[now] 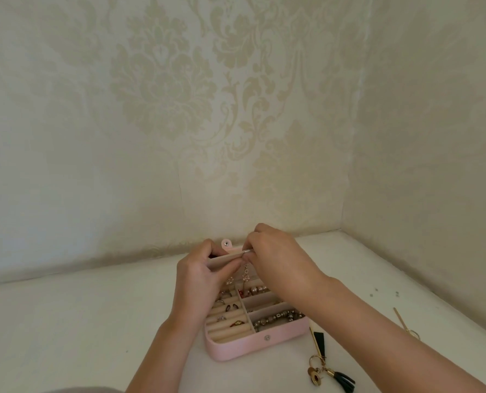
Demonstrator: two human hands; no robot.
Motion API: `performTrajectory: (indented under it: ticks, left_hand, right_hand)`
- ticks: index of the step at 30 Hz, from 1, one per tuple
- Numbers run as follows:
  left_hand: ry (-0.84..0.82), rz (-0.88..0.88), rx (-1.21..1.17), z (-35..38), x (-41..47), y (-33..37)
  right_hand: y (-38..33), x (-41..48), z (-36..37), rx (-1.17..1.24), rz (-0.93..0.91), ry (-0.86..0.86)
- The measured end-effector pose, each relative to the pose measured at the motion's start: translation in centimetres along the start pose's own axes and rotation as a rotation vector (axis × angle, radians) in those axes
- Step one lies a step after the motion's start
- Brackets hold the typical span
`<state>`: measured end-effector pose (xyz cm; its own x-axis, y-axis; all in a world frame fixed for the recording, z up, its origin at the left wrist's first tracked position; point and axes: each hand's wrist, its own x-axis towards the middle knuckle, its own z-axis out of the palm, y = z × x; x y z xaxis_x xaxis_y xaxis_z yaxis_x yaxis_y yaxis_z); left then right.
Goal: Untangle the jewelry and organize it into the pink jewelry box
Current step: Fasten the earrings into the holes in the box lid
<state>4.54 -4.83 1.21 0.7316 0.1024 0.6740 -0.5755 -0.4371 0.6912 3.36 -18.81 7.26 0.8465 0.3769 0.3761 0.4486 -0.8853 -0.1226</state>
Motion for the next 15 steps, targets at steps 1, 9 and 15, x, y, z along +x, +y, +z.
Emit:
performTrajectory:
  ticks: [1, 9, 15]
  left_hand:
    - [0.003, 0.009, 0.006, 0.0, 0.0, 0.0]
    - [0.032, 0.036, 0.038, -0.1, 0.5, -0.1]
    - [0.041, 0.017, 0.026, 0.1, 0.8, 0.0]
  right_hand:
    - [0.0, 0.2, -0.1, 0.005, 0.001, -0.018]
    - [0.3, 1.5, -1.2, 0.011, -0.002, -0.117]
    - [0.7, 1.6, -1.1, 0.116, 0.005, -0.044]
